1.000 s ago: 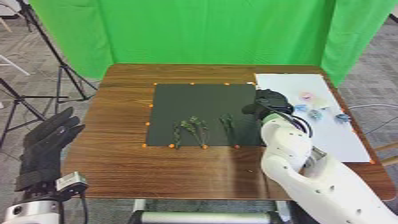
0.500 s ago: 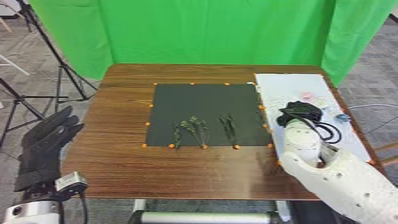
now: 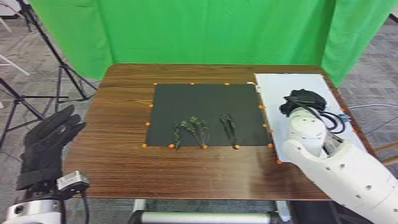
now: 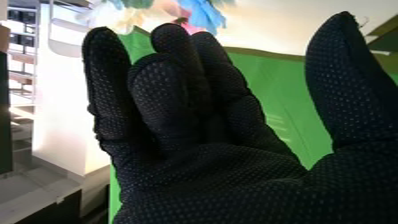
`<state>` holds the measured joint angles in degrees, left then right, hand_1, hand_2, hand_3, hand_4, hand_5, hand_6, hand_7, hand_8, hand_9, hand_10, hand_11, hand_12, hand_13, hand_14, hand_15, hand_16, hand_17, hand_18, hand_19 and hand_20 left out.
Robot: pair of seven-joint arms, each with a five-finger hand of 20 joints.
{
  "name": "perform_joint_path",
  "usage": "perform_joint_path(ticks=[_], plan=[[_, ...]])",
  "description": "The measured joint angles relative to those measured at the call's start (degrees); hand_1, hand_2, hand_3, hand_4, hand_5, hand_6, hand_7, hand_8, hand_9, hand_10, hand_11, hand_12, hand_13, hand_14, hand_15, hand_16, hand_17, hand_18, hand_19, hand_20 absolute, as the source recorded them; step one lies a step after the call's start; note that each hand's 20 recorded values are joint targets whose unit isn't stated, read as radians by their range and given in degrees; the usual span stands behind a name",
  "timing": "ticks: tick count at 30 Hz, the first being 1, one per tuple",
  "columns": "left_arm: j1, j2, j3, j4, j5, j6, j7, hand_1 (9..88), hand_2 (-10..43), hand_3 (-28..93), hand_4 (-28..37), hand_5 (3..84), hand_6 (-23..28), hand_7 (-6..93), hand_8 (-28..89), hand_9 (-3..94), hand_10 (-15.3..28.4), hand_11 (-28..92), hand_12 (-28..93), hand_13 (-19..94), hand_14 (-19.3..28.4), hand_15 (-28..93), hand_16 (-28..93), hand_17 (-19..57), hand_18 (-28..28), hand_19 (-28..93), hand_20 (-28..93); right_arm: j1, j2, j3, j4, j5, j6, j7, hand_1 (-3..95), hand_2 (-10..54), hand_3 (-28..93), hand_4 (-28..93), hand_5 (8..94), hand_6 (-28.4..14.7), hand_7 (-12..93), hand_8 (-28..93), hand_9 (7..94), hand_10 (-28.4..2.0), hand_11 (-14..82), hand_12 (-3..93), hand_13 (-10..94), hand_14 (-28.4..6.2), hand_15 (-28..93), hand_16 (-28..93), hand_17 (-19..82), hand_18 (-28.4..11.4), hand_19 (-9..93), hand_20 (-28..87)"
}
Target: Arrange flowers
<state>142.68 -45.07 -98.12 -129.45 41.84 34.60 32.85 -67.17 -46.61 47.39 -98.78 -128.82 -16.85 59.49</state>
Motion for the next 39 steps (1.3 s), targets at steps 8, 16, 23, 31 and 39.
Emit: perform_joint_path(ticks=[8,16,23,31,39], plan=[[0.1,-0.06,-0.05,0.02,0.03,-0.02,0.04,25.7,5.1,83,-19.7,38.4,9.7,16.2,-11,32.1,18.9,36,7,21,25.4,61,-16,-10.8,20.6,56,4,-1.2,0.2,1.8,-0.5,0.8,-1.7,-0.2,27.0,1.9,74,-19,55.0,-19.3,15,-5,50.0,-28.4,48.0,24.7,60,-18.6,84,21,40,-28.3,93,-14],[0.3,0.37,-0.06,0.01,-0.45,0.1,0.58,25.8,5.0,84,-19.8,38.4,9.8,16.2,-11,32.1,18.9,36,7,21,25.4,62,-16,-10.8,20.7,56,4,-2.2,0.1,3.4,-0.8,2.4,-4.1,-0.9,28.1,1.5,75,-19,56.5,-18.4,15,-5,50.6,-28.4,47.4,24.2,60,-18.3,83,21,39,-28.2,93,-15],[0.2,0.63,0.02,0.04,-0.6,0.1,0.65,25.8,4.9,84,-19.8,38.4,9.8,16.2,-11,32.1,18.9,36,7,21,25.4,62,-17,-10.8,20.7,56,4,-2.3,0.0,3.1,-0.6,3.3,-4.1,-0.9,29.6,1.5,76,-19,57.8,-17.6,16,-5,51.4,-28.4,48.5,23.9,60,-17.6,83,21,39,-28.0,93,-16],[0.1,0.73,0.02,0.07,-0.6,0.11,0.66,25.8,4.9,84,-19.9,38.5,9.8,16.2,-11,32.1,18.9,37,7,21,25.4,62,-17,-10.8,20.7,56,4,-2.2,0.1,2.1,0.5,4.2,-4.2,-0.5,34.7,1.7,77,-21,60.8,-16.0,18,-6,54.2,-26.6,50.3,23.0,63,-15.7,81,21,40,-26.8,93,-17],[0.1,1.32,0.13,0.1,-1.2,0.26,1.23,25.8,5.1,83,-19.9,38.5,9.8,16.2,-11,32.1,18.9,37,7,21,25.4,62,-17,-10.8,20.7,56,4,-1.0,0.6,0.7,1.7,3.8,-2.6,0.0,49.8,1.1,71,-28,70.0,-9.4,23,9,68.3,-18.2,47.4,27.0,70,-10.6,77,24,45,-23.4,93,-17]])
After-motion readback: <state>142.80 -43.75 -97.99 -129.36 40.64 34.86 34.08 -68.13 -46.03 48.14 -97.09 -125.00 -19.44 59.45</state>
